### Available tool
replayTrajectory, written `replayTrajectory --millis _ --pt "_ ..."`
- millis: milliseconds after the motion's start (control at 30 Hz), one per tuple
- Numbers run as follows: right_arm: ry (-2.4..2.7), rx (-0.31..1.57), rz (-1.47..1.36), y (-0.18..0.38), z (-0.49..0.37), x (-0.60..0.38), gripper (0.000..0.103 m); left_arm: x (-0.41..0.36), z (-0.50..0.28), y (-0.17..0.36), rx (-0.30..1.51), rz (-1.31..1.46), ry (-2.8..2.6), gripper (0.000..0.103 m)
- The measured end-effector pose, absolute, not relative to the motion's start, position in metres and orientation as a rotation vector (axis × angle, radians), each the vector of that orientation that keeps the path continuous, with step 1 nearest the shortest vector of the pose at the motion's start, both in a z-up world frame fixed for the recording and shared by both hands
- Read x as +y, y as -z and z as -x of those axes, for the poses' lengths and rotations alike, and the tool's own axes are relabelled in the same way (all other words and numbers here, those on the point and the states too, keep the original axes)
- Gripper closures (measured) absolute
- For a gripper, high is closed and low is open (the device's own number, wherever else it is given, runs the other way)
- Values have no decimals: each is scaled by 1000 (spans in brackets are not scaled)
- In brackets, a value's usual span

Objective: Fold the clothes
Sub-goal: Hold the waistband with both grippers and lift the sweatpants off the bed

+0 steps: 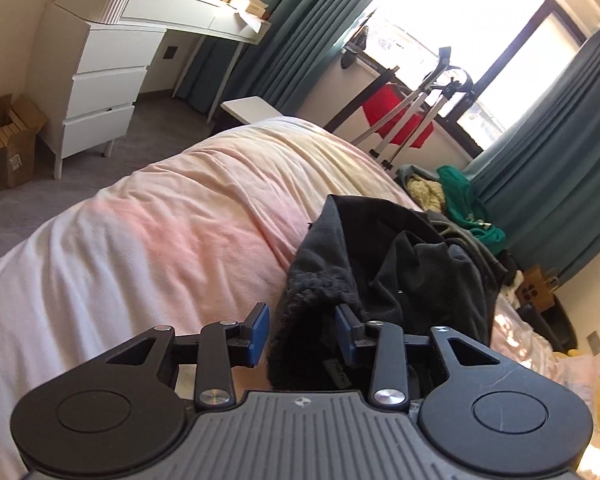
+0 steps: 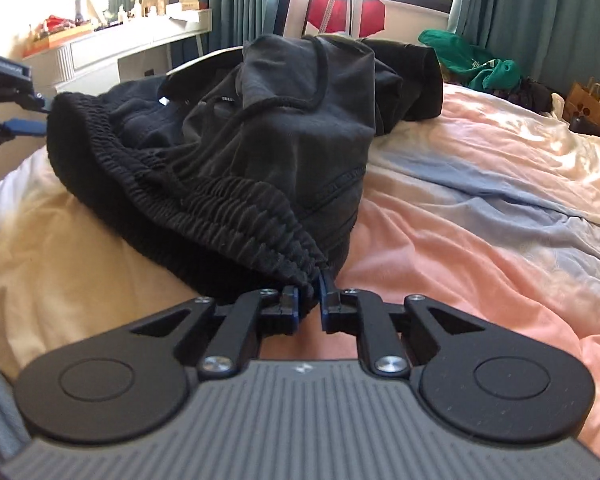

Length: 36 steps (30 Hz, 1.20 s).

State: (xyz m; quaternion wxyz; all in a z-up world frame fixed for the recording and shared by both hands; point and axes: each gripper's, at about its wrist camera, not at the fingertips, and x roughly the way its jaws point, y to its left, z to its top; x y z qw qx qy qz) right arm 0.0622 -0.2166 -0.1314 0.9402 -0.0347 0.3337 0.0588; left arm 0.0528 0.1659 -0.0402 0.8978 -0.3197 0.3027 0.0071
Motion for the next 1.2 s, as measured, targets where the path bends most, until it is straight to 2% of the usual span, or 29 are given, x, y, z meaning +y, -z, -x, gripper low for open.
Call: replayTrajectory --millis 33,67,167,267,400,500,600,633,667,700,900,1100,1200 --pt "-122 678 59 130 -61 -217 88 167 -47 39 620 688 10 42" --pt "-123 675 51 131 -60 -221 88 170 -40 40 609 752 41 37" --pt "-124 680 27 132 -60 -224 88 170 -31 54 602 951 170 27" --pt "-126 674 22 132 -62 -226 88 167 -41 71 636 1089 228 24" --pt "-129 673 14 136 -64 -229 87 161 -73 91 665 1142 118 24" --pt "-129 686 -6 142 -66 -232 88 158 -103 102 691 1106 45 32" --pt "-131 700 -45 145 -67 -234 88 160 -122 108 697 1096 13 45" --pt "-128 693 -70 145 -64 -233 88 160 -128 109 700 1091 -3 73" --pt "-125 686 -94 144 -62 -233 88 163 -134 105 703 1066 14 97" --pt "-122 679 -111 143 -59 -232 88 166 -139 100 706 1041 30 94" --pt "-230 615 -199 124 -42 -200 88 199 -151 22 559 973 56 95" --pt "-463 606 -277 108 -59 -117 88 249 -190 -65 507 802 11 95" --pt "-592 609 -334 100 -77 -72 88 279 -212 -80 520 735 -61 95"
